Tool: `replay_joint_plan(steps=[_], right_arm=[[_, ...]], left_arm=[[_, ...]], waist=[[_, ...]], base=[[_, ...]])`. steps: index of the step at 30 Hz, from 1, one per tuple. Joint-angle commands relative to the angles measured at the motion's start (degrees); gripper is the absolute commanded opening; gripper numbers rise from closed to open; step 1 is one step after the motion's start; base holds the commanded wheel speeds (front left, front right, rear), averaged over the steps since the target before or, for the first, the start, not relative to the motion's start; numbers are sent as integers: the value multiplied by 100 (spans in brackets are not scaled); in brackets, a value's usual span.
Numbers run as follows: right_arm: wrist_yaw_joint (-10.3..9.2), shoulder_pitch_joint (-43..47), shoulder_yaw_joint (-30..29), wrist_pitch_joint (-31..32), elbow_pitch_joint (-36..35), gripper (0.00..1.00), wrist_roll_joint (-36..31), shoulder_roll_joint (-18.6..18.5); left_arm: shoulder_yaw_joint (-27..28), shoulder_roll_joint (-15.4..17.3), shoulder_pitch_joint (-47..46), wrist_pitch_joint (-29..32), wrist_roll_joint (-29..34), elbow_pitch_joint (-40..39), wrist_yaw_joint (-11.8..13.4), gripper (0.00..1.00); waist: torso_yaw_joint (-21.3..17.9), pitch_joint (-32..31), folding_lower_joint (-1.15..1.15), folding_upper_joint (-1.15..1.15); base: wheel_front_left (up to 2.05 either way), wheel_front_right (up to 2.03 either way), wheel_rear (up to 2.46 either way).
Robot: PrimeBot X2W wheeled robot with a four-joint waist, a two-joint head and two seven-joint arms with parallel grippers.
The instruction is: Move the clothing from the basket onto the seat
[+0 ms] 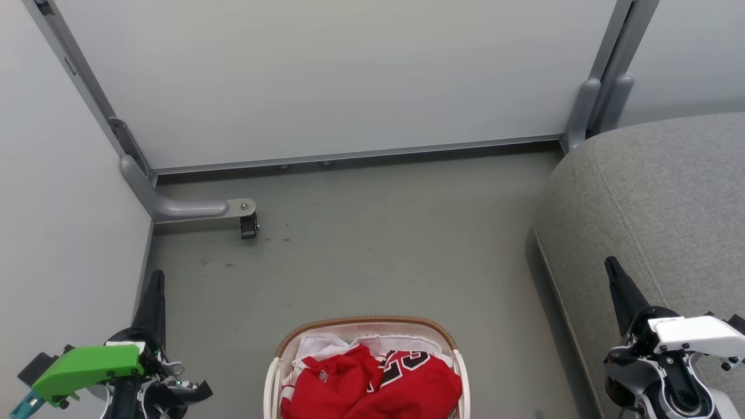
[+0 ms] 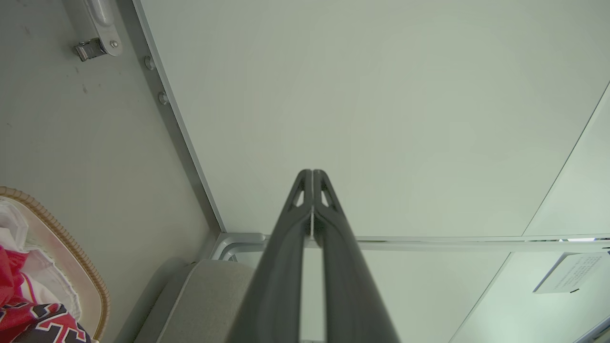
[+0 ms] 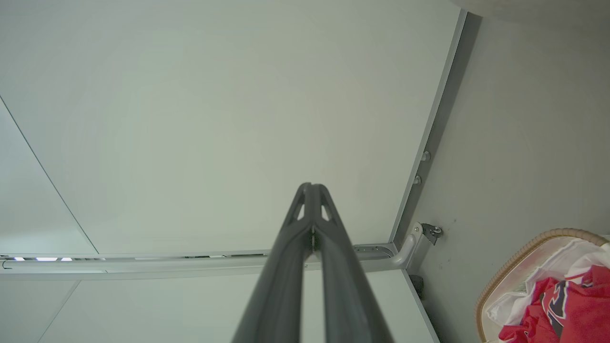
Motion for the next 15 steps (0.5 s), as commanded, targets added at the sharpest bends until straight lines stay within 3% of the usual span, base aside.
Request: replay_joint_plan(steps=[1, 15], right_arm=[[0, 64, -9, 4, -12, 0, 21, -33], [0, 64, -9, 4, -12, 0, 21, -33]], left_arm=[[4, 36, -67, 12, -29, -5, 9, 0], [4, 36, -67, 12, -29, -5, 9, 0]], waist=[[0, 0, 0, 0], [0, 0, 0, 0]], base=[[0, 0, 0], [0, 0, 0]])
